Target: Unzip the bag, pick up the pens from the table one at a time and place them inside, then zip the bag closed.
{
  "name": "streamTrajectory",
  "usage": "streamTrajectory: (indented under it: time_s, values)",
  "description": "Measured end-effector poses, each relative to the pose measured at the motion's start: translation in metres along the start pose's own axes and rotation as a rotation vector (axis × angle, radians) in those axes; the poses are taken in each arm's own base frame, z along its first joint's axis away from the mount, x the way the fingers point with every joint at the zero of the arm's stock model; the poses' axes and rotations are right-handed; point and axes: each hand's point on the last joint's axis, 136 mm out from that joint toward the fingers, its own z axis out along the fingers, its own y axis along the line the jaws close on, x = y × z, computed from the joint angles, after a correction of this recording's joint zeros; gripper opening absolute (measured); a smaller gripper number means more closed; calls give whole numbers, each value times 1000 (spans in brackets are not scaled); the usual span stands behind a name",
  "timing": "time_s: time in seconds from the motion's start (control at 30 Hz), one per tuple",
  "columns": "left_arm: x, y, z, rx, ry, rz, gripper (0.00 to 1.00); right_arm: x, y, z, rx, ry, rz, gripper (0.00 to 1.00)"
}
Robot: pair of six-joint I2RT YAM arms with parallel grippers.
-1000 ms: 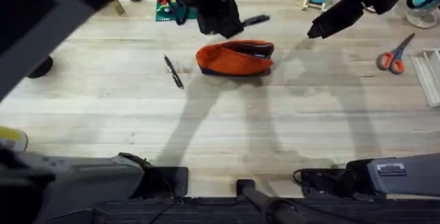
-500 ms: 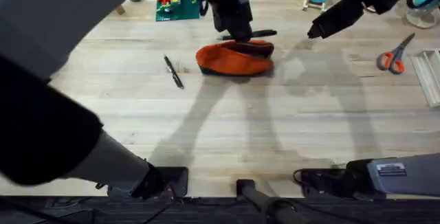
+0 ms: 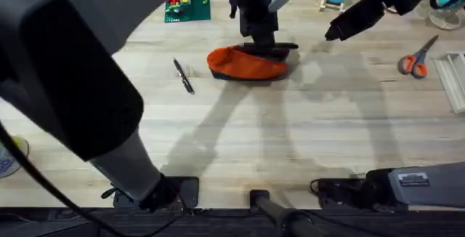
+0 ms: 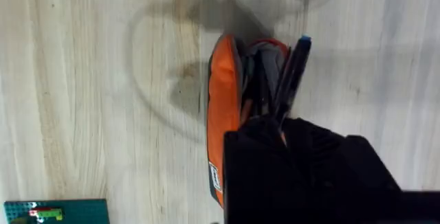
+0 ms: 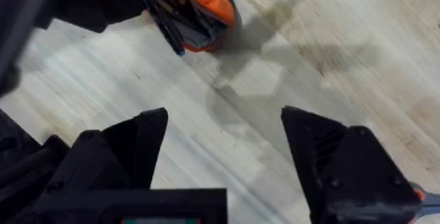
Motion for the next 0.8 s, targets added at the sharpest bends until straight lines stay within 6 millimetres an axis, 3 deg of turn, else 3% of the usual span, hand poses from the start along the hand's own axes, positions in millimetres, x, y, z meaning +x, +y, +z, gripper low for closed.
streamTrajectory:
  time_s: [0.5, 0.8]
  values:
    - [13, 14, 18, -26, 67, 14, 41, 0, 0, 0, 0, 0, 0, 996]
    - [23, 8, 32, 23, 104, -5, 41, 0, 0, 0, 0, 0, 0, 996]
